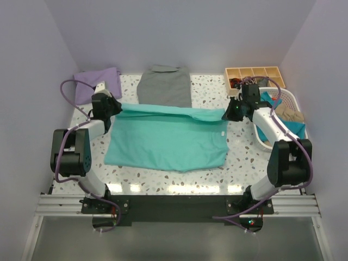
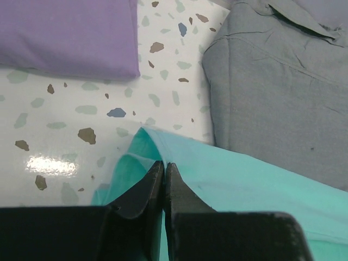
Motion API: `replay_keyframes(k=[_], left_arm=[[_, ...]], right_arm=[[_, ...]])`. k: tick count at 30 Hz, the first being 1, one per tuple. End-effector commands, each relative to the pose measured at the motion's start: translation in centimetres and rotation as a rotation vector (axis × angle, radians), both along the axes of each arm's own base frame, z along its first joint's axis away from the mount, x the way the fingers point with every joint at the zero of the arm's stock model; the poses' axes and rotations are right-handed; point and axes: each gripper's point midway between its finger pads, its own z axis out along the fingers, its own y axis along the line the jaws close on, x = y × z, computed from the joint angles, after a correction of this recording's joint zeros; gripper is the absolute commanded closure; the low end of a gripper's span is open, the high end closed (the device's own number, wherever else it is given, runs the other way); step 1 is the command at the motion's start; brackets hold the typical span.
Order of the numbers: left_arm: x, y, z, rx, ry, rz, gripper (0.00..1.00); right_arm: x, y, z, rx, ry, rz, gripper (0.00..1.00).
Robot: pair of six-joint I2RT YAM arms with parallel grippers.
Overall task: Fold and stack the t-shirts
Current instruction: Fold the tshirt
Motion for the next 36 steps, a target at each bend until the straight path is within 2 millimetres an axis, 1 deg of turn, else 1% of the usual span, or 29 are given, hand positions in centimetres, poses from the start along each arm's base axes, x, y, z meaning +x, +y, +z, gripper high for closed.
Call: replay_keyframes(k=[1, 2, 4, 5, 6, 9, 13, 18, 19, 20, 21, 22, 24, 25, 26, 28, 29, 31, 32, 33, 34, 35, 36], left_arm=[[-0.3, 1.5, 1.1, 0.02, -0.027, 0.07, 0.94], [-0.4, 1.4, 1.0, 0.015, -0.021, 0.071, 0.94], [-0.8, 1.6, 0.4, 0.014, -0.001, 0.078, 0.94], [-1.1, 1.5, -0.1, 0.011, 0.021, 0.077, 0.94], [-1.1, 1.9, -0.3, 0.024, 0.025, 0.1, 0.94], [-1.4, 2.4, -1.2, 0.034, 0.056, 0.123, 0.95], [-1.5, 2.6, -1.7, 0.044, 0.073, 0.133, 0.95], [-1.8, 2.8, -3.1, 0.043, 0.125, 0.15, 0.95], [-1.9, 3.0, -3.2, 0.047, 0.128, 0.158, 0.89], [-1.9, 3.0, -3.1, 0.05, 0.132, 0.157, 0.85], [-2.1, 3.4, -3.2, 0.061, 0.145, 0.182, 0.77], [-2.3, 3.4, -3.3, 0.062, 0.149, 0.191, 0.66], [-2.6, 3.5, -2.8, 0.066, 0.129, 0.201, 0.56], [-2.4, 3.6, -2.3, 0.068, 0.108, 0.204, 0.51], [-2.1, 3.6, -1.5, 0.07, 0.091, 0.207, 0.5], [-1.8, 3.9, -0.2, 0.081, 0.067, 0.215, 0.49], [-1.4, 3.8, 0.9, 0.077, 0.04, 0.21, 0.48], [-0.8, 2.9, 2.4, 0.049, -0.005, 0.17, 0.48], [-0.4, 2.5, 3.2, 0.033, -0.03, 0.151, 0.48], [-0.1, 1.5, 3.6, 0.005, -0.047, 0.1, 0.48], [0.3, 0.9, 4.4, -0.013, -0.085, 0.082, 0.48], [0.5, 0.0, 4.7, -0.036, -0.099, 0.042, 0.48], [0.6, -1.1, 5.2, -0.062, -0.116, -0.009, 0.48]], right_arm=[[-1.2, -1.2, 0.7, -0.062, 0.017, -0.04, 1.0], [-1.7, -1.4, 0.0, -0.068, 0.038, -0.043, 1.0], [-2.2, -1.4, -0.7, -0.071, 0.06, -0.043, 1.0], [-2.5, -1.3, -1.5, -0.073, 0.085, -0.039, 1.0], [-2.7, -1.1, -1.8, -0.07, 0.099, -0.03, 1.0], [-3.2, -1.1, -3.1, -0.084, 0.135, -0.024, 1.0], [-3.5, -1.1, -4.2, -0.096, 0.167, -0.02, 1.0], [-3.5, -1.1, -5.0, -0.113, 0.183, -0.025, 1.0], [-3.4, -1.2, -5.2, -0.116, 0.186, -0.03, 0.91], [-3.3, -1.4, -5.2, -0.124, 0.187, -0.035, 0.81], [-3.3, -1.4, -5.2, -0.128, 0.187, -0.039, 0.67], [-3.2, -1.5, -4.9, -0.131, 0.179, -0.047, 0.59], [-2.9, -1.9, -4.3, -0.145, 0.145, -0.062, 0.51], [-2.6, -1.9, -4.0, -0.146, 0.127, -0.067, 0.5], [-2.2, -1.8, -3.1, -0.14, 0.103, -0.067, 0.5], [-1.6, -1.7, -2.2, -0.133, 0.078, -0.072, 0.5], [-0.9, -1.6, -1.4, -0.126, 0.051, -0.073, 0.5], [-0.2, -1.2, -0.8, -0.107, 0.029, -0.065, 0.5], [0.5, -0.9, -0.2, -0.092, 0.0, -0.061, 0.49], [0.9, -0.5, -0.4, -0.079, 0.003, -0.05, 0.49], [1.1, 0.2, -0.4, -0.05, 0.007, -0.034, 0.49], [1.8, 0.5, 0.0, -0.036, -0.012, -0.027, 0.49], [1.9, 1.2, -0.5, -0.025, 0.001, -0.011, 0.49]])
